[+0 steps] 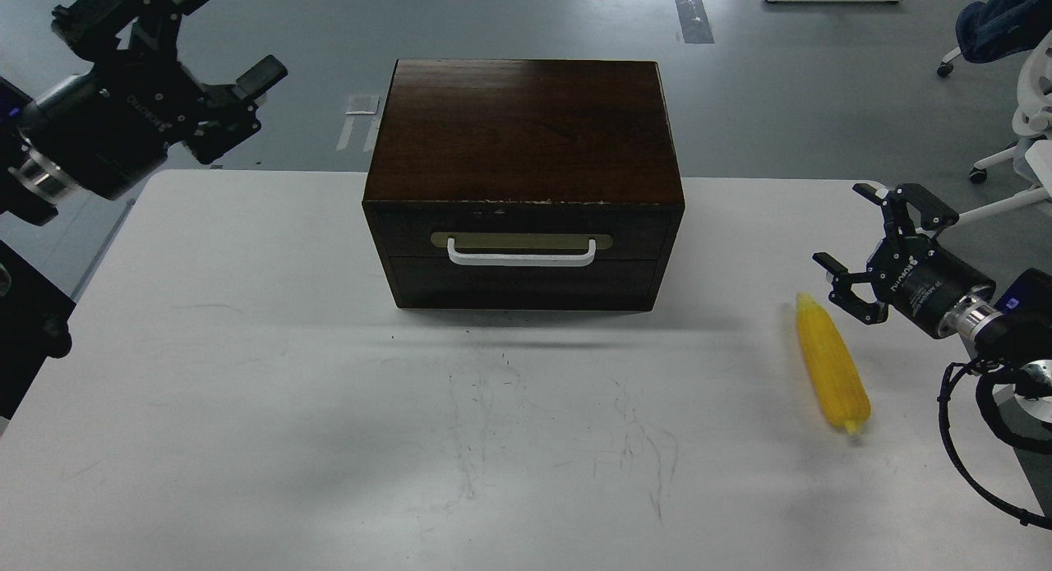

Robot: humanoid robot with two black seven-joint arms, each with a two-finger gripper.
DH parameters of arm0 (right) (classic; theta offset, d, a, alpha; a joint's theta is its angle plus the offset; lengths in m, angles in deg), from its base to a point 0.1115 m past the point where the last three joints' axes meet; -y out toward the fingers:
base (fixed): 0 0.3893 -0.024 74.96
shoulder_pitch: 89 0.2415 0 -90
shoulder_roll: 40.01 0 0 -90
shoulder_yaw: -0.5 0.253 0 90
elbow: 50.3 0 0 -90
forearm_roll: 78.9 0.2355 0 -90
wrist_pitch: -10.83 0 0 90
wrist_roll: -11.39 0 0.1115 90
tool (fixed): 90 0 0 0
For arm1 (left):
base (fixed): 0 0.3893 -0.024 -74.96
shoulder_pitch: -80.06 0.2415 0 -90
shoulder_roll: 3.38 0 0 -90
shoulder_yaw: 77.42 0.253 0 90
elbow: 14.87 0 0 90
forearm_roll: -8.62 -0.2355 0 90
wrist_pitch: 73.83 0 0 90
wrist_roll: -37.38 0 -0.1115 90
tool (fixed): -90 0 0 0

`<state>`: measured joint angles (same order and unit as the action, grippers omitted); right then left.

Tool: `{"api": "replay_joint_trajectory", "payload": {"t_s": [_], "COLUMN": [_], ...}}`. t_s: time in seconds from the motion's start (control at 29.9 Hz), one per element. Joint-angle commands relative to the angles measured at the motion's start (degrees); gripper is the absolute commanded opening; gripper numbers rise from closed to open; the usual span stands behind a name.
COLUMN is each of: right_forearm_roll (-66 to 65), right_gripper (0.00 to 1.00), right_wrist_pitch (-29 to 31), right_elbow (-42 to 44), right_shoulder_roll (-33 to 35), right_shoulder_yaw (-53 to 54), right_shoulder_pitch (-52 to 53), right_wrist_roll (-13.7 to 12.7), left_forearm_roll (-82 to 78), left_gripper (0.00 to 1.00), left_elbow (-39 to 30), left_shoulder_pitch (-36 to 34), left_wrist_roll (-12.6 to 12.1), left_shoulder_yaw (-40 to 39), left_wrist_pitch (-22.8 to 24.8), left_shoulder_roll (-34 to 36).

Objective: Put corn in drawer with both arms

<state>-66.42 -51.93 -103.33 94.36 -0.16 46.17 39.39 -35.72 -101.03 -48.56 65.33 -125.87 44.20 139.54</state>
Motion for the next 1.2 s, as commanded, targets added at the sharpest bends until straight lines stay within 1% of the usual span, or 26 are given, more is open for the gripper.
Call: {"api": "replay_joint_trajectory", "payload": {"t_s": [0.0, 0.1, 0.17, 0.23, 0.27, 0.3, 0.4, 0.5, 0.57, 0.6, 0.63, 0.7, 0.8, 0.87, 1.17], "right_forearm_roll": [0.0, 0.0, 0.0, 0.0, 0.0, 0.0, 0.0, 0.0, 0.0, 0.0, 0.0, 0.0, 0.0, 0.0, 0.0], "right_gripper": [1.00, 1.00, 1.00, 1.00, 1.00, 1.00, 1.00, 1.00, 1.00, 1.00, 1.00, 1.00, 1.00, 1.00, 1.00], "right_wrist_pitch": [-0.2, -0.2, -0.3, -0.3, -0.3, -0.4, -0.4, -0.5, -0.5, -0.5, -0.5, -0.5, -0.6, -0.6, -0.6], "right_elbow": [0.1, 0.1, 0.1, 0.3, 0.4, 0.4, 0.4, 0.4, 0.3, 0.3, 0.3, 0.3, 0.3, 0.3, 0.4], "right_shoulder_roll": [0.1, 0.1, 0.1, 0.1, 0.1, 0.1, 0.3, 0.8, 1.1, 1.2, 1.4, 1.4, 1.4, 1.4, 1.0], "right_shoulder_yaw": [0.6, 0.7, 0.7, 0.7, 0.7, 0.7, 0.7, 0.7, 0.7, 0.7, 0.7, 0.7, 0.7, 0.7, 0.7], "right_shoulder_pitch": [0.0, -0.1, -0.1, -0.1, -0.1, -0.3, -0.3, -0.4, -0.5, -0.5, -0.6, -1.1, -1.4, -1.5, -1.9], "right_wrist_roll": [0.0, 0.0, 0.0, 0.0, 0.0, 0.0, 0.0, 0.0, 0.0, 0.0, 0.0, 0.0, 0.0, 0.0, 0.0], "left_forearm_roll": [-15.4, -28.6, -33.5, -42.1, -43.9, -47.0, -53.8, -61.6, -64.9, -68.1, -69.6, -74.6, -79.8, -80.7, -80.7], "left_gripper": [0.98, 0.98, 0.98, 0.98, 0.98, 0.98, 0.98, 0.98, 0.98, 0.98, 0.98, 0.98, 0.98, 0.98, 0.98], "left_elbow": [-3.0, -3.0, -3.1, -3.2, -3.2, -3.2, -3.0, -2.9, -2.3, -1.8, -1.3, -0.1, 0.7, 1.8, 7.2], "left_shoulder_pitch": [-7.0, -13.1, -15.4, -21.0, -22.6, -25.7, -30.2, -32.1, -33.4, -34.9, -35.5, -36.5, -38.0, -38.5, -39.3], "left_wrist_roll": [0.0, 0.0, 0.0, 0.0, 0.0, 0.0, 0.0, 0.0, 0.0, 0.0, 0.0, 0.0, 0.0, 0.0, 0.0], "left_shoulder_yaw": [0.4, 1.3, 2.7, 8.0, 9.9, 13.6, 19.9, 25.9, 28.1, 30.7, 32.1, 37.7, 42.2, 44.6, 45.8], "left_wrist_pitch": [0.0, 0.0, 0.0, 0.0, 0.0, 0.0, 0.0, 0.0, 0.0, 0.0, 0.0, 0.0, 0.0, 0.0, 0.0], "left_shoulder_roll": [-2.5, -7.3, -9.0, -11.7, -12.3, -13.5, -16.2, -18.5, -19.4, -20.7, -21.4, -22.7, -23.3, -24.2, -28.0]}}
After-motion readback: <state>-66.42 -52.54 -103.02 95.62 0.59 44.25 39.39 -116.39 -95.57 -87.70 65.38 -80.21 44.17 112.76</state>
